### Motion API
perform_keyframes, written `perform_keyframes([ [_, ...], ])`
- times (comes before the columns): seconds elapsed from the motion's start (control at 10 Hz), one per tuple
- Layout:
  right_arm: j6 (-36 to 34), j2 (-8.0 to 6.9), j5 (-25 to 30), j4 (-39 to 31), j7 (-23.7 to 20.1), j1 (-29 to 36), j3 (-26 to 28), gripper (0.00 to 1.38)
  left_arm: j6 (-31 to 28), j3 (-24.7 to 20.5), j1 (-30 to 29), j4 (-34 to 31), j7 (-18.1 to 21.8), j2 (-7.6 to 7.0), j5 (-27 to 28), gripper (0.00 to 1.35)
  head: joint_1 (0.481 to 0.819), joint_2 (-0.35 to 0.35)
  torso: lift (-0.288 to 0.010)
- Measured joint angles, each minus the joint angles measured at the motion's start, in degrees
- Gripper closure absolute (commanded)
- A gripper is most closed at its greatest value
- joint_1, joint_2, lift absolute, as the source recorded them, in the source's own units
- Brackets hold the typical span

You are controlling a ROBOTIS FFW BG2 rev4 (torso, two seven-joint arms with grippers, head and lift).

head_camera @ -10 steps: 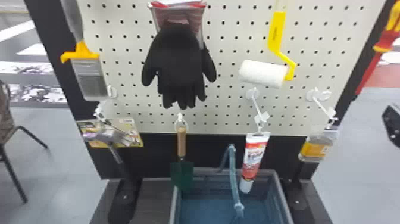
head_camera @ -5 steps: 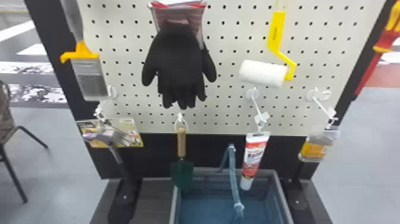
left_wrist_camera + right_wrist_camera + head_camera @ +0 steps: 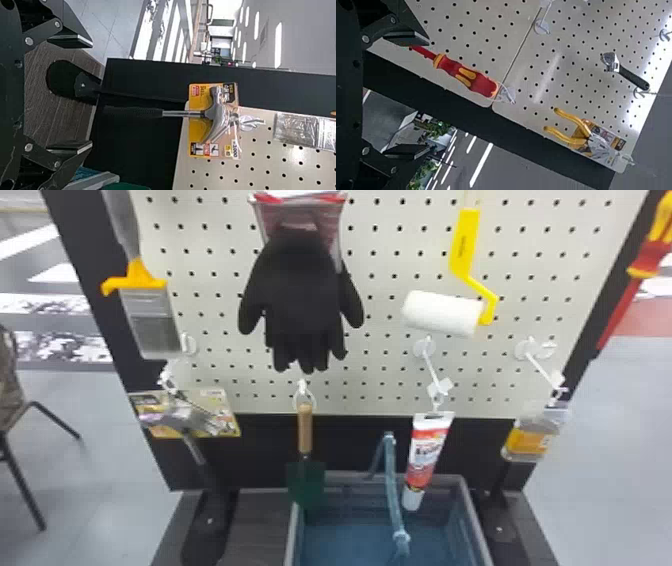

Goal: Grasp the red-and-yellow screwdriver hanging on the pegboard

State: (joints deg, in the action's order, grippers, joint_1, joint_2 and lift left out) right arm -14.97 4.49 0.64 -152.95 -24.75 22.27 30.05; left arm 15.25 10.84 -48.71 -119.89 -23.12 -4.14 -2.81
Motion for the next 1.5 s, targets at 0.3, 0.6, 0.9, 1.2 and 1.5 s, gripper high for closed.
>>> perform_keyframes([
  [0.3,1.1,0.28,-1.0,5.1,0.5,-3.8,0.0,0.30,-0.3,0.2,0.4,0.0,0.4,-0.05,0.1,0.38,0.549,0.000,-0.100],
  [0.6,2.7,3.52,-6.7,11.5,-1.6,-8.7,-0.2,0.26,-1.3,0.5,1.7,0.0,1.3,-0.08,0.5,0.38,0.549,0.000,-0.100],
  [0.9,2.7,5.36,-13.2,17.8,-7.3,-16.1,-0.3,0.23,-1.8,0.5,2.2,0.0,1.6,-0.08,0.6,0.38,0.549,0.000,-0.100],
  [1.2,1.9,7.06,-24.1,27.1,-8.9,-19.8,-2.0,0.21,-2.1,0.5,2.5,0.0,1.9,-0.08,0.6,0.38,0.549,0.000,-0.100],
  [1.5,0.2,9.60,-33.8,35.2,-11.5,-24.0,-6.4,0.19,-2.2,0.5,2.7,0.0,1.9,-0.08,0.7,0.38,0.549,0.000,-0.100],
])
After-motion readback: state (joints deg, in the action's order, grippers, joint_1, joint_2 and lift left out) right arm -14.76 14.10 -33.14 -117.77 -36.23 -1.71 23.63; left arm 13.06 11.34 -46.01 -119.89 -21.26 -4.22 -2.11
